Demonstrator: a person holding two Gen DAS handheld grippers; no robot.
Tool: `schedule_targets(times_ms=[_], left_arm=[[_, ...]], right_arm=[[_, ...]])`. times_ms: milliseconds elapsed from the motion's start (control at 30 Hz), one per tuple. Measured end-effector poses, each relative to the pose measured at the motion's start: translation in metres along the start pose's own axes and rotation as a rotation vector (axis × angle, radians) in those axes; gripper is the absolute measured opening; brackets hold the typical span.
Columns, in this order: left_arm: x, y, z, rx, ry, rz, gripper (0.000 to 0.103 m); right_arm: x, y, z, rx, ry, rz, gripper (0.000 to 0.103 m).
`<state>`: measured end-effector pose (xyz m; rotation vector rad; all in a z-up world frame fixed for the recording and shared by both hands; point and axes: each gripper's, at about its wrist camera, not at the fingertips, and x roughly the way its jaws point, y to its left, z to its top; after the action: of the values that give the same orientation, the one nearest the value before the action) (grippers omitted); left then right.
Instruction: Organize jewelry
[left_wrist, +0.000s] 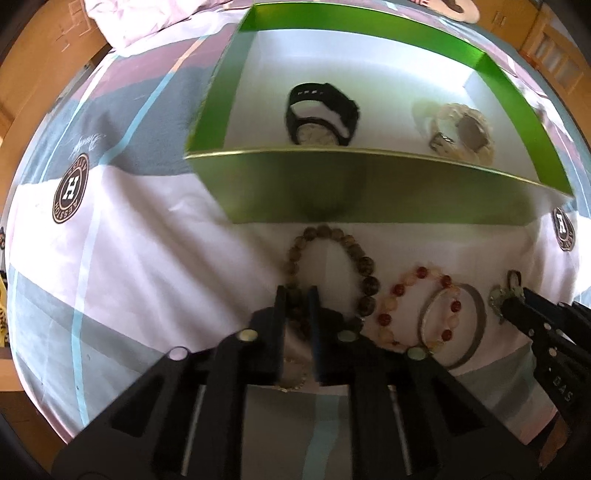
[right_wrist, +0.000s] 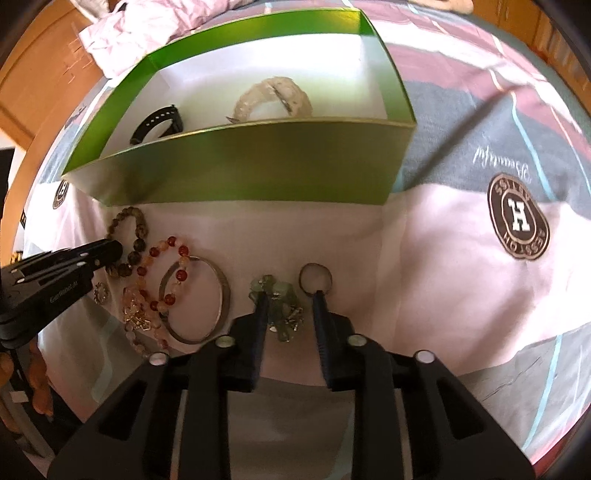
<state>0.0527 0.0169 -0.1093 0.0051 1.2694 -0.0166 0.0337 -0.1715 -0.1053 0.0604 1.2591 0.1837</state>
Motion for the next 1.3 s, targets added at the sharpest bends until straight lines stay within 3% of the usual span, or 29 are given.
schedule_targets(times_ms=[67,133,367,567,1067,1300], left_arm=[[-0.005,0.001,0.001,-0.012,-0.016,-0.036,0.011],[-0.016,0.004,0.003,-0.018,-0.052,-0.066,0.011],[-0.066,0.01,0.006,-0.017,-0.223,-0.12,0.011],[-0.084,0.005,0.001,-0.026,-0.295,-0.145,0.011],[-0.128,0.004,0.007,-0.031,-0.45,-0.188,0.011],[-0.129,0.01,0.028,-0.061,-0.486,-0.214,0.011]], right_arm=[[-0.004,0.002,0.001,-0.013,-0.018,0.002,0.015],[-0.01,0.004,0.003,-0.027,-0.048,0.002,0.007],[-0.054,0.007,0.01,-0.045,-0.254,0.038,0.007],[-0.077,0.003,0.015,-0.014,-0.37,0.115,0.007],[-0.11,0.004,0.023,0.04,-0.499,0.202,0.007],[-0.111,0.007,0.041,0.083,-0.55,0.229,0.007]])
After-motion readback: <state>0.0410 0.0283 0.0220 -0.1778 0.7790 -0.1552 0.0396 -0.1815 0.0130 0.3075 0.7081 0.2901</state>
